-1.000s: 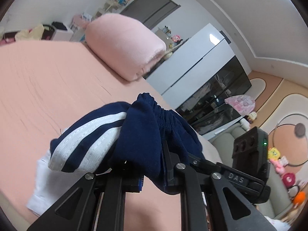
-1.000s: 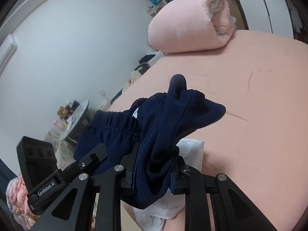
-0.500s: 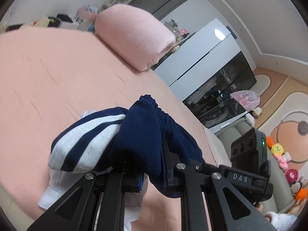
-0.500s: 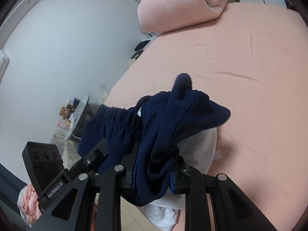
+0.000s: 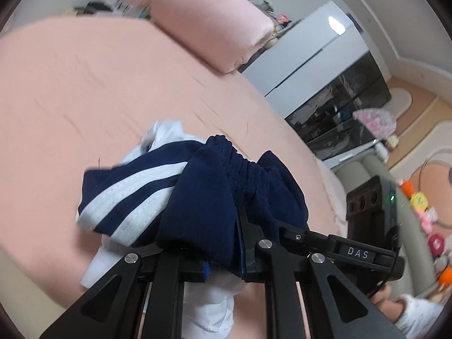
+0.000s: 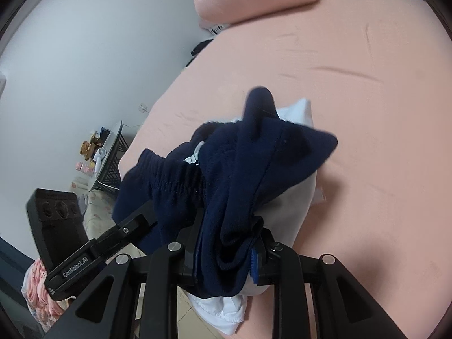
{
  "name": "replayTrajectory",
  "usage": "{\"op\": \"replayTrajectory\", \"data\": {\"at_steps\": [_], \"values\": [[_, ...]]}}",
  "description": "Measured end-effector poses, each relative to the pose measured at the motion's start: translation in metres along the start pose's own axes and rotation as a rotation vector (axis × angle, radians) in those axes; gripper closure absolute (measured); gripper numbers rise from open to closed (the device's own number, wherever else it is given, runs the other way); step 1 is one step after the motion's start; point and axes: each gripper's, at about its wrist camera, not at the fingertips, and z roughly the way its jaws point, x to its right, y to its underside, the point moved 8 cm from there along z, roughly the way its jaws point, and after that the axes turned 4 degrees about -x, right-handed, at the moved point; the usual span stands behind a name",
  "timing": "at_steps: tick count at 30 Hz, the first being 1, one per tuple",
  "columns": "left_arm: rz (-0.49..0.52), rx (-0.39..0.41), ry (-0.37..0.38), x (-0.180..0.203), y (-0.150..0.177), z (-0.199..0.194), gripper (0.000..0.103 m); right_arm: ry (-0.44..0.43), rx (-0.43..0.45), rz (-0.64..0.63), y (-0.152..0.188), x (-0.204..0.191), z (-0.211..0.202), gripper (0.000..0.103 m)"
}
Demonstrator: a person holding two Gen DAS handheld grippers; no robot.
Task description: Fold clothes
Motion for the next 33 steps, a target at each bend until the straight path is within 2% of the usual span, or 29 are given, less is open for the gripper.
{"op": "replayTrajectory", "data": {"at_steps": [1, 3, 5, 7, 9, 12, 16, 19, 25, 28, 33], "values": [[-0.026, -0.006, 0.003, -0.005, 0.001, 0.0, 0.09, -0.002, 0.002, 0.011, 0.001, 0.001, 0.001, 0.077], [-0.064, -0.023, -0.002, -0.015, 0.004, -0.001, 0.089, 0.012, -0.013, 0.013, 0.005, 0.004, 0.006, 0.067], [-0.085, -0.042, -0.036, -0.023, 0.006, -0.003, 0.083, 0.021, -0.054, 0.019, 0.011, 0.009, 0.013, 0.034], [-0.1, -0.058, -0.068, -0.031, 0.008, -0.007, 0.082, 0.026, -0.095, 0.03, 0.018, 0.015, 0.02, 0.024], [-0.097, -0.066, -0.074, -0.031, 0.012, -0.012, 0.079, 0.031, -0.098, 0.045, 0.021, 0.022, 0.02, 0.024], [-0.078, -0.061, -0.104, -0.027, 0.017, -0.019, 0.067, 0.024, -0.097, 0.072, 0.024, 0.029, 0.019, 0.024], [-0.072, -0.012, -0.1, -0.019, 0.018, -0.038, 0.05, 0.017, -0.11, 0.07, 0.023, 0.032, 0.012, 0.024], [-0.051, 0.01, -0.108, -0.013, 0.016, -0.046, 0.049, -0.005, -0.109, 0.078, 0.02, 0.036, -0.001, 0.024], [0.101, 0.078, -0.258, 0.007, 0.008, -0.067, 0.049, -0.015, -0.067, 0.176, 0.012, 0.066, -0.027, 0.024], [0.175, 0.115, -0.309, 0.023, 0.0, -0.074, 0.049, -0.043, -0.032, 0.304, 0.017, 0.09, -0.034, 0.024], [0.225, 0.128, -0.309, 0.043, -0.008, -0.074, 0.047, -0.112, 0.004, 0.527, 0.029, 0.134, -0.048, 0.024]]}}
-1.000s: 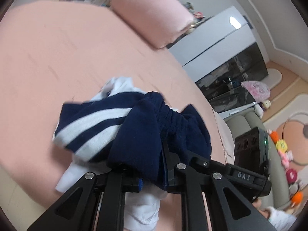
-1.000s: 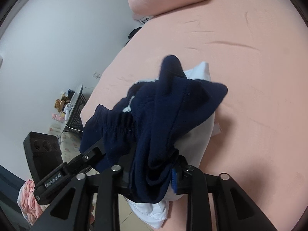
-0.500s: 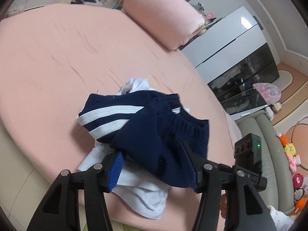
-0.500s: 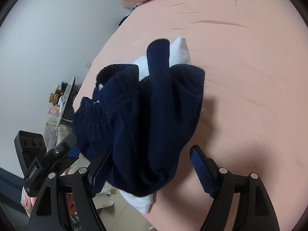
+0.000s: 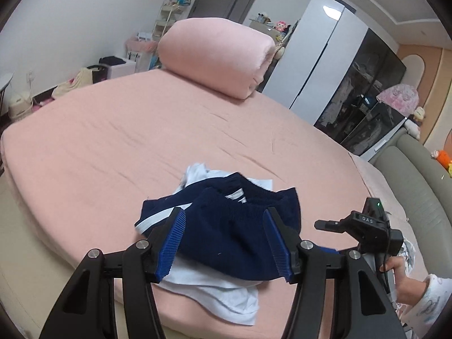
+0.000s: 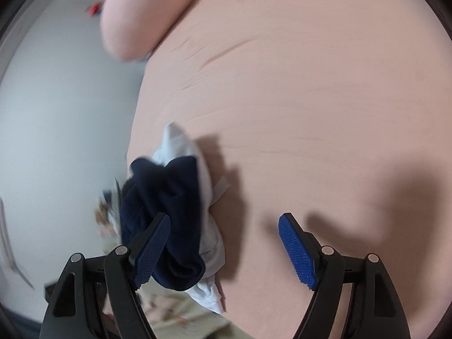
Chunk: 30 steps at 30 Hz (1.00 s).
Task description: Fold clothes
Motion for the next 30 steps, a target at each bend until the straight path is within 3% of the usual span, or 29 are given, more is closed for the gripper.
{"op": "replayTrajectory", "data": {"at_steps": [4, 9, 12, 16, 21, 26, 30], "values": [[0.001, 0.006, -0.025, 0.012, -0.001, 0.005, 0.046, -0.013, 0.004, 0.054, 0.001, 0.007, -0.001, 0.024], [-0.051, -0.029, -0.074, 0.018, 0.005, 0.008, 0.046, -0.031, -0.027, 0.017, 0.008, 0.002, -0.014, 0.024], [-0.056, -0.034, -0.081, 0.026, 0.009, 0.0, 0.045, -0.015, -0.053, -0.061, 0.019, -0.005, -0.024, 0.024], [0.012, -0.024, -0.141, 0.047, 0.016, -0.016, 0.044, 0.073, -0.062, -0.175, 0.032, -0.007, -0.044, 0.024], [0.099, 0.0, -0.201, 0.075, 0.028, -0.036, 0.026, 0.121, -0.07, -0.33, 0.056, -0.019, -0.063, 0.024], [0.082, -0.018, -0.203, 0.089, 0.037, -0.042, 0.025, 0.093, -0.1, -0.379, 0.086, -0.025, -0.068, 0.024], [0.043, -0.026, -0.199, 0.095, 0.04, -0.045, 0.025, 0.045, -0.02, -0.388, 0.106, -0.031, -0.081, 0.024]]}}
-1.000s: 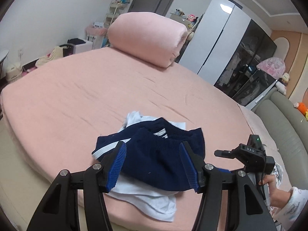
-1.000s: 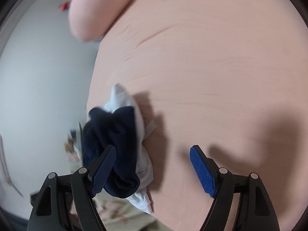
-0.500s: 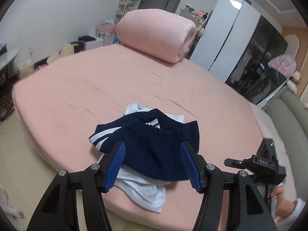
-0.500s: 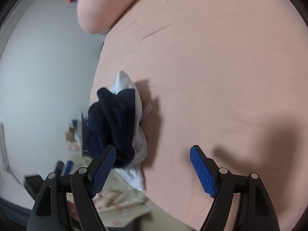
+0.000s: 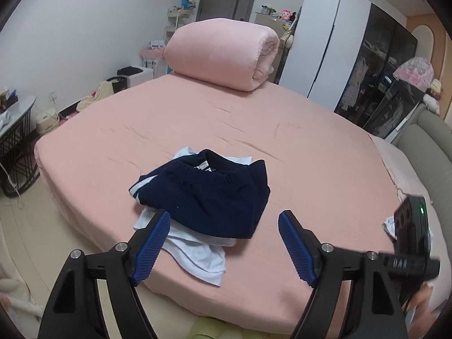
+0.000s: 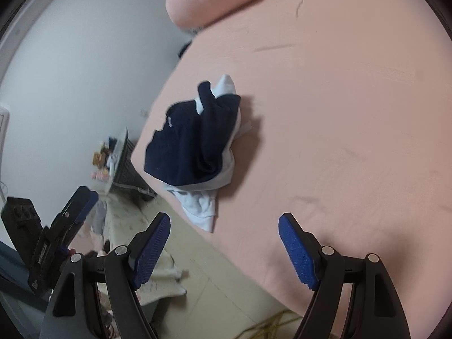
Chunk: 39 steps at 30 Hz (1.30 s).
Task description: Fold clothes
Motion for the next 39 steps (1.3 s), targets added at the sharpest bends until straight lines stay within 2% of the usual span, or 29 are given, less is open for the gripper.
{"op": "replayTrajectory", "data": {"at_steps": [3, 6, 12, 15, 20, 25, 30, 39], "values": [[-0.034, -0.004, 0.007, 0.003, 0.002, -0.002, 0.025, -0.019, 0.057, 0.012, 0.009, -0.008, -0.011, 0.024], [-0.072, -0.001, 0.001, 0.006, 0.006, -0.003, 0.025, -0.02, 0.062, -0.005, 0.013, -0.017, -0.015, 0.024], [-0.145, -0.031, 0.013, 0.014, 0.017, -0.004, 0.025, 0.082, 0.1, -0.123, 0.017, -0.04, -0.027, 0.024], [-0.128, -0.012, -0.018, 0.02, 0.019, -0.012, 0.025, 0.12, 0.12, -0.131, 0.018, -0.047, -0.036, 0.024], [-0.024, 0.066, -0.146, 0.034, 0.014, -0.039, 0.025, 0.233, 0.181, -0.106, 0.022, -0.045, -0.058, 0.024], [0.059, 0.106, -0.176, 0.053, 0.012, -0.061, 0.025, 0.385, 0.223, -0.144, 0.027, -0.055, -0.081, 0.024], [0.093, 0.129, -0.172, 0.063, 0.013, -0.078, 0.025, 0.443, 0.21, -0.165, 0.037, -0.063, -0.09, 0.024], [0.124, 0.088, -0.22, 0.065, 0.02, -0.081, 0.025, 0.634, 0.253, -0.435, 0.05, -0.102, -0.093, 0.024]]}}
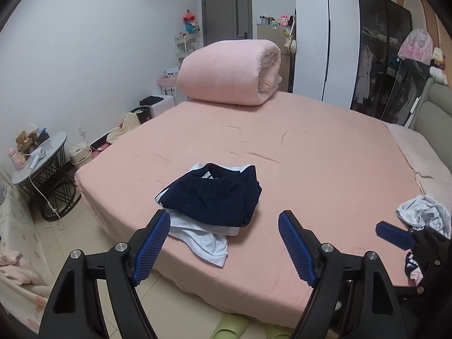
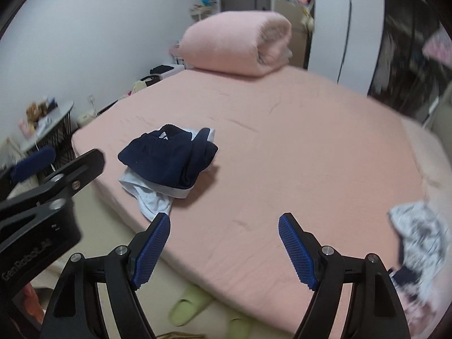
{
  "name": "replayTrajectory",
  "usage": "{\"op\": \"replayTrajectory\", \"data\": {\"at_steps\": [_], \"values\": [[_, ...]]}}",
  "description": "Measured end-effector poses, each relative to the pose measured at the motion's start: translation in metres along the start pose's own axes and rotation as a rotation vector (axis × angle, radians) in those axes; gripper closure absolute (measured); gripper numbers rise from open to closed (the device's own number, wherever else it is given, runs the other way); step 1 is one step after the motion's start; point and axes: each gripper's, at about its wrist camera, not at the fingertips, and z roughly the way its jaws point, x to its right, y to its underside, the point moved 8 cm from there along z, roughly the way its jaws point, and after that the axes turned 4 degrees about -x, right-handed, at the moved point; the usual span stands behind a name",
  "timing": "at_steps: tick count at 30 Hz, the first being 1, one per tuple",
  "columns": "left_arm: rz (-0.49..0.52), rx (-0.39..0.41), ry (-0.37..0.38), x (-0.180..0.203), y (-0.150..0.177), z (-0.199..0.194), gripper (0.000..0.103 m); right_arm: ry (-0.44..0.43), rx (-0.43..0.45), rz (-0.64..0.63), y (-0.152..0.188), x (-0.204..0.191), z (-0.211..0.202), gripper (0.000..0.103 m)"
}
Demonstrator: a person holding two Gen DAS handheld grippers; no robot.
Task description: Fold clothes
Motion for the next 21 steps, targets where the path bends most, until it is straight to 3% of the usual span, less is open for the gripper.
{"op": "replayTrajectory", "data": {"at_steps": [14, 21], "values": [[-0.016, -0.087, -0.023, -0.008, 0.013, 0.02, 0.024, -0.005, 0.022, -0.063, -0.001, -0.022, 0.001, 0.024], [-0.03, -0.059, -0.106, -0.024, 0.01, 0.019, 0.024, -0.01, -0.003, -0.055, 0.0, -0.024, 0.008, 0.024]]}}
